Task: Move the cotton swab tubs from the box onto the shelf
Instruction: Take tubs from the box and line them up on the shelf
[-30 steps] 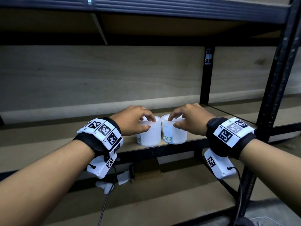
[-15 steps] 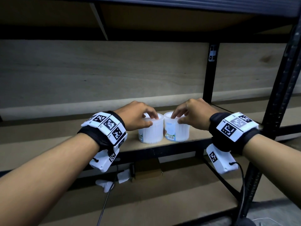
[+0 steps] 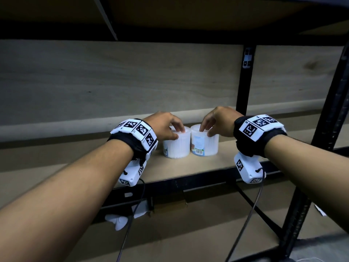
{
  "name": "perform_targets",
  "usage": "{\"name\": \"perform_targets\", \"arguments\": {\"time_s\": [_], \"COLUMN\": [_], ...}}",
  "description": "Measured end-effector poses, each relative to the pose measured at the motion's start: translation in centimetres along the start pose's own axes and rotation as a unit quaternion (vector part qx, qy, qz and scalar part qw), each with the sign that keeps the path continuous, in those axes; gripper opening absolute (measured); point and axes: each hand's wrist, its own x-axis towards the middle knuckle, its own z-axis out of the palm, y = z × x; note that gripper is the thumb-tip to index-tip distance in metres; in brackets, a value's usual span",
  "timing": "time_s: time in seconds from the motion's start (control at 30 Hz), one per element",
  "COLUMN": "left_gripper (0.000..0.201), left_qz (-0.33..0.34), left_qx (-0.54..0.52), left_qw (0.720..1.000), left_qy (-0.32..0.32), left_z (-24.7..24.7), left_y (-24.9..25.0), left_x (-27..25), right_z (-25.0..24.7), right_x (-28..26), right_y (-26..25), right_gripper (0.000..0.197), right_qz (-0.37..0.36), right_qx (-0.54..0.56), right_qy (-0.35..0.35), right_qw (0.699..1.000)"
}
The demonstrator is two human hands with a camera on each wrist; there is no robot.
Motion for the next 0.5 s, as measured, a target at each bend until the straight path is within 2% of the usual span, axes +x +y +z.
{"name": "perform_targets", "arguments": {"time_s": [0.5], "left_gripper": [0.030], "left_qz": [-0.018], "left_qx": [-0.021], "left_qw": [0.999], "left_qy": [0.023], "left_z": [1.6], "left_y": [-3.8], "left_x": [5.5], "right_z": [1.6], "right_x": [7.0], "right_y": [2.7], "right_gripper": [0.025], "right_qz": [0.003], "right_qx": [-0.029], "right_qy": [-0.009], "right_qw": [1.000]}}
